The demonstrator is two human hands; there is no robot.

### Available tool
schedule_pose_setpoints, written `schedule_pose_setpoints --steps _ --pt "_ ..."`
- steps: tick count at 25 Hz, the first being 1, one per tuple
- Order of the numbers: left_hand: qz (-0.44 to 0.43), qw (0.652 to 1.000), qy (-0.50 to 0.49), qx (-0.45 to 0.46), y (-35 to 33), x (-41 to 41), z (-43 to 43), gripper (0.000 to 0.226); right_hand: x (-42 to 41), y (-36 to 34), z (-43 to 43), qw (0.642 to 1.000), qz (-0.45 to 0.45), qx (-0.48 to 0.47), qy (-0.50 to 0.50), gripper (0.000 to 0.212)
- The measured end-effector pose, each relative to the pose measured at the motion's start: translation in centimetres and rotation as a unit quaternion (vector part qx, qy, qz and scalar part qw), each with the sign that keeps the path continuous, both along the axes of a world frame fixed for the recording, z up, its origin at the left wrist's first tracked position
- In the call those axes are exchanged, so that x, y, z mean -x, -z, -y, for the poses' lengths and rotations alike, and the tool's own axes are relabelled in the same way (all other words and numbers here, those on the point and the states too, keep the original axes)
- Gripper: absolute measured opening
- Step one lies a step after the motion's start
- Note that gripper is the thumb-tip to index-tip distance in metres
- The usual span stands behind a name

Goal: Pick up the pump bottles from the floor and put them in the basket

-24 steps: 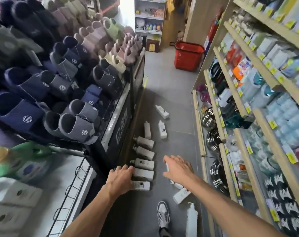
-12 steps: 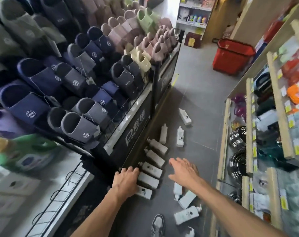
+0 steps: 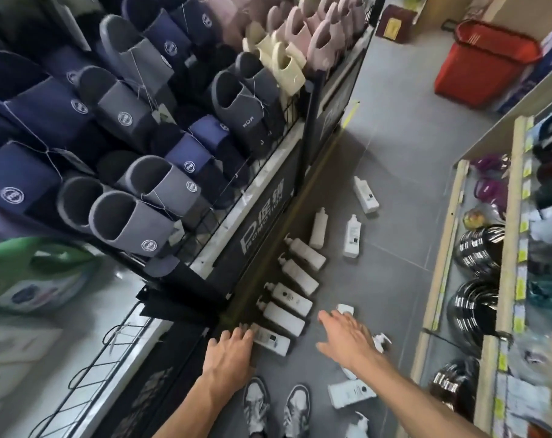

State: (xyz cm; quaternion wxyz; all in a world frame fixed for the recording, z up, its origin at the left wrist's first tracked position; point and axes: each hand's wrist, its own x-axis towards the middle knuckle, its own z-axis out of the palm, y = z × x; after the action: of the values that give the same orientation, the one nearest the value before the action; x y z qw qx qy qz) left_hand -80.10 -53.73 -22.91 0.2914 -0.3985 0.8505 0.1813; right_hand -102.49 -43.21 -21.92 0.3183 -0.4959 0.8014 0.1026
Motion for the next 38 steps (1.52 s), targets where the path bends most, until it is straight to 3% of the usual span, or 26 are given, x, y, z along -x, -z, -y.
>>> schedule_pose_setpoints --steps 10,21,28,31,34,38 --pt "0.03 0.994 -0.082 -0.072 15.9 0.0 0.3 0.064 2.3 16.6 1.6 0.999 0.027 -0.034 0.019 0.046" --pt "0.085 0.966 -0.192 -0.153 35.0 0.6 1.5 0.065 7.3 35.6 3.1 0.996 -0.009 -0.087 0.001 0.05" --pt "0.059 0.931 -0.284 -0.223 48.3 2.9 2.0 0.064 8.5 48.8 5.2 0.995 -0.012 -0.099 -0.017 0.054" --pt "0.045 0.895 -0.37 -0.246 54.3 3.1 1.7 0.061 7.7 54.5 6.1 0.995 -0.005 -0.094 -0.032 0.053" --pt "0.017 0.837 -0.484 -0.257 60.6 3.5 1.4 0.056 6.2 59.6 7.0 0.995 0.011 -0.087 -0.042 0.051" --pt "-0.05 0.675 -0.696 -0.239 66.4 4.5 1.5 0.06 4.7 64.9 8.8 0.997 0.032 -0.058 -0.031 0.059"
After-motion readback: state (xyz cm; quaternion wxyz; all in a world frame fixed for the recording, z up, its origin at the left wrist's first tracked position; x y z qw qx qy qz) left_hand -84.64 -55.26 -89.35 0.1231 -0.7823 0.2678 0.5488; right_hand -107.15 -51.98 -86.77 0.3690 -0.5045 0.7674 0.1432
